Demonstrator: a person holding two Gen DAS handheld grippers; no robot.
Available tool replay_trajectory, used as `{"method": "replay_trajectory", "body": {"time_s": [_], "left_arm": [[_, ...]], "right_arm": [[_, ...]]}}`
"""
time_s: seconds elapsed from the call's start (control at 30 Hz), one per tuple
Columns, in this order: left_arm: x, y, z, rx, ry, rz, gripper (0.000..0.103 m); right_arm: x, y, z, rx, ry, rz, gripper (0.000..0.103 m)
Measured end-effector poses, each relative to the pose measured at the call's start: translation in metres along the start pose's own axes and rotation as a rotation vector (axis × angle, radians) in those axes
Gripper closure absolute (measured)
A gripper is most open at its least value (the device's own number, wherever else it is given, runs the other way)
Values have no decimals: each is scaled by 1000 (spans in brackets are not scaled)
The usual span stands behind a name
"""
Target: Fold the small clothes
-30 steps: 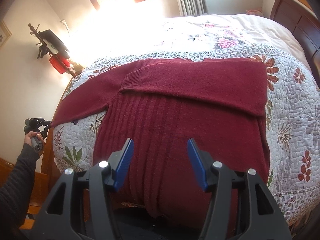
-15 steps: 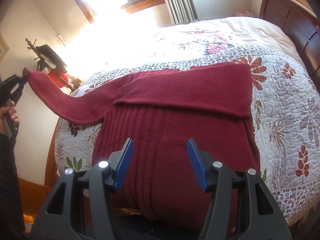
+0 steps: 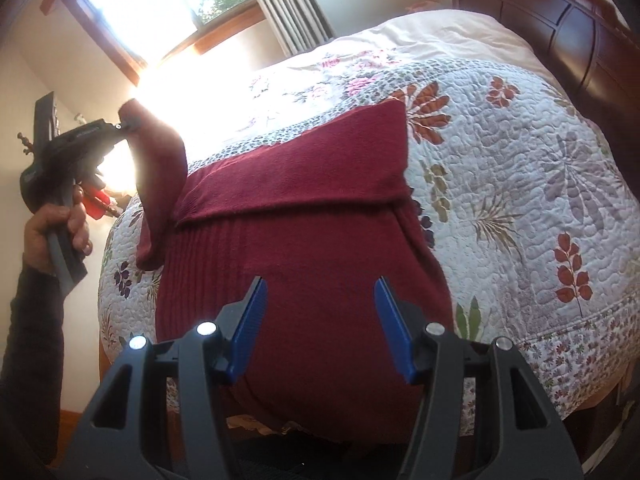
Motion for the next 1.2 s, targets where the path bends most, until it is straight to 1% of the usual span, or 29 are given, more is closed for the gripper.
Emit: {"method": "replay_trajectory", "body": {"time_s": [0.07, 0.13, 0.23, 0.3, 0.37, 0.4, 0.43, 0.47, 0.5, 0.53, 0.6, 0.67, 0.73, 0.77, 0.8, 0.87, 0.93, 0.97, 1.03, 1.1, 1.17, 1.2], "left_arm": [[-14, -30, -18, 55, -48, 21, 95], [-23, -59, -37, 119, -76, 32, 95], [-37, -94, -66, 205, -128, 55, 95], [-40, -110, -82, 251, -159, 63, 95], [-44, -115, -92, 275, -173, 65, 89], [-45, -112, -94, 271, -164, 49, 81], [-44, -105, -94, 261, -151, 37, 59], [-43, -95, -92, 240, -140, 32, 49], [-39, -82, -91, 213, -130, 22, 38], [-35, -69, -87, 197, -115, 17, 35], [-17, -42, -86, 185, -43, 16, 32], [11, -12, -92, 170, 85, -3, 31], [40, 18, -108, 158, 215, -16, 30], [54, 33, -119, 146, 279, -19, 30], [68, 46, -132, 136, 341, -18, 30], [94, 72, -160, 120, 452, 1, 30], [115, 93, -187, 107, 548, 29, 30], [125, 102, -200, 102, 593, 31, 30], [141, 114, -221, 98, 673, 50, 30], [155, 122, -239, 93, 744, 68, 30], [164, 127, -253, 93, 818, 67, 30], [166, 127, -257, 95, 842, 66, 30]], "right_arm": [[-13, 5, -6, 0, -28, -19, 47], [-26, 10, -11, -1, -56, -35, 47], [-42, 13, -16, -6, -92, -48, 47], [-51, 13, -16, -7, -110, -39, 47], [-56, 11, -11, -11, -124, 2, 45], [-57, 9, -6, -17, -132, 42, 41], [-57, 6, 1, -22, -136, 90, 37], [-57, 2, 9, -24, -139, 135, 26], [-56, -3, 18, -27, -141, 184, 19], [-54, -10, 29, -30, -141, 232, 18], [-52, -30, 55, -27, -138, 317, 17], [-50, -58, 83, -12, -145, 407, 17], [-51, -100, 107, 40, -191, 519, 26], [-50, -122, 117, 68, -210, 566, 34], [-49, -144, 125, 102, -229, 601, 40], [-48, -185, 137, 175, -254, 627, 43], [-50, -215, 143, 226, -267, 605, 44], [-50, -226, 144, 245, -271, 600, 44], [-49, -235, 147, 253, -261, 608, 43], [-46, -236, 150, 248, -254, 630, 43], [-44, -238, 153, 252, -266, 664, 43], [-42, -239, 154, 257, -263, 678, 46]]}}
Point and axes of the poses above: each gripper's, at about its wrist camera, not at the fingertips, and y roughly against the way its jaws point, x to its left, z to its top, the point moved 1 cm from there along -y, roughly the way its jaws point, and after that the axes turned 14 degrees about y, right-handed, at the moved point
